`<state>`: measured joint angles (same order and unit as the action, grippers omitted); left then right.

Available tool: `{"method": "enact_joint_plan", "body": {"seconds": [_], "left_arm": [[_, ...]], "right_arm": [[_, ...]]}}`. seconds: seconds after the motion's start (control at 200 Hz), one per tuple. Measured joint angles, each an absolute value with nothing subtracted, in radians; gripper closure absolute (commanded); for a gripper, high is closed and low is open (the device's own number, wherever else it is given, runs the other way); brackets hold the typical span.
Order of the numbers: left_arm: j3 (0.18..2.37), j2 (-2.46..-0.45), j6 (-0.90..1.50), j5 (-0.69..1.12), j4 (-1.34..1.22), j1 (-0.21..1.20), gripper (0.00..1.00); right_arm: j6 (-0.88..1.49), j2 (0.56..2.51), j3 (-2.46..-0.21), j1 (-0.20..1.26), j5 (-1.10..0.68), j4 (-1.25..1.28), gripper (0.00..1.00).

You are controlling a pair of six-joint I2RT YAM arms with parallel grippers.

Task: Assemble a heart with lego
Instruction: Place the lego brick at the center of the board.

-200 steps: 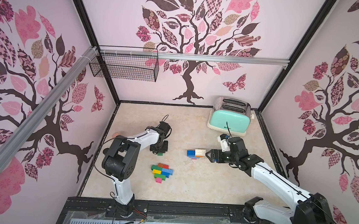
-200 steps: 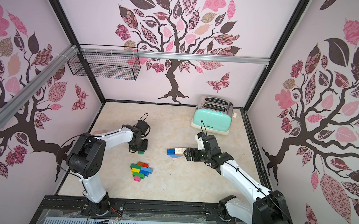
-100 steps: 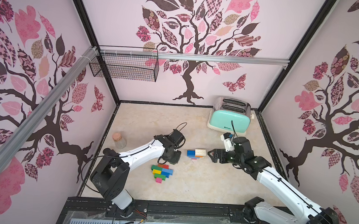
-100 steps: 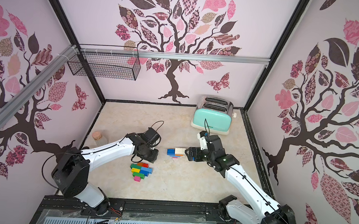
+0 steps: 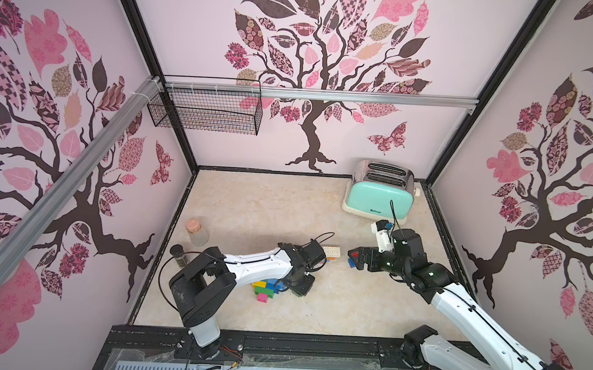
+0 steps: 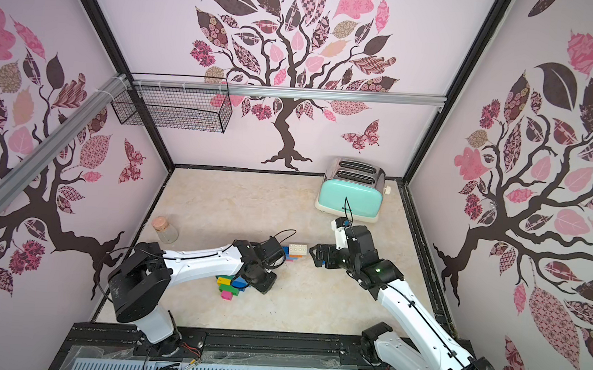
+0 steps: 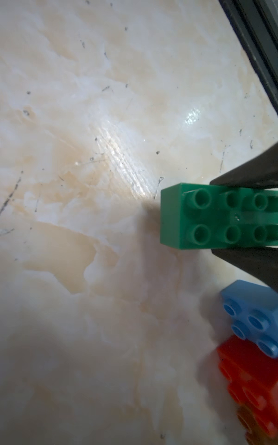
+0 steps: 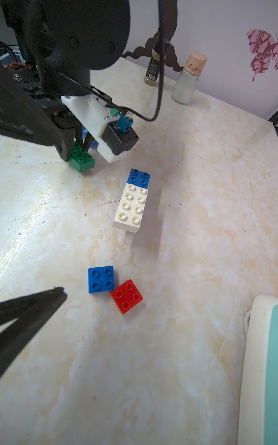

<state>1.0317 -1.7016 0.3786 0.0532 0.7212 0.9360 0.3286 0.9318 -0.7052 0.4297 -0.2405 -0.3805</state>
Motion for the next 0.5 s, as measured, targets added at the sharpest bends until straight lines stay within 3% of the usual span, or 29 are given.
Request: {"method": "enact_joint_plan", "body": {"seconds": [0.205,0.5], "left_arm": [[1.028,-1.702,0.39,0.095,0.678,0.936,0.44],[1.028,-1.628,0.428,0.127,0.683,0.898,0.4]], "right_arm": [[0.31,0.926,-0.688,0.43,-0.236,-0.376,0.05],[0.324,0.92,-0.653,0.451,-0.252,-0.377,0.11]]}}
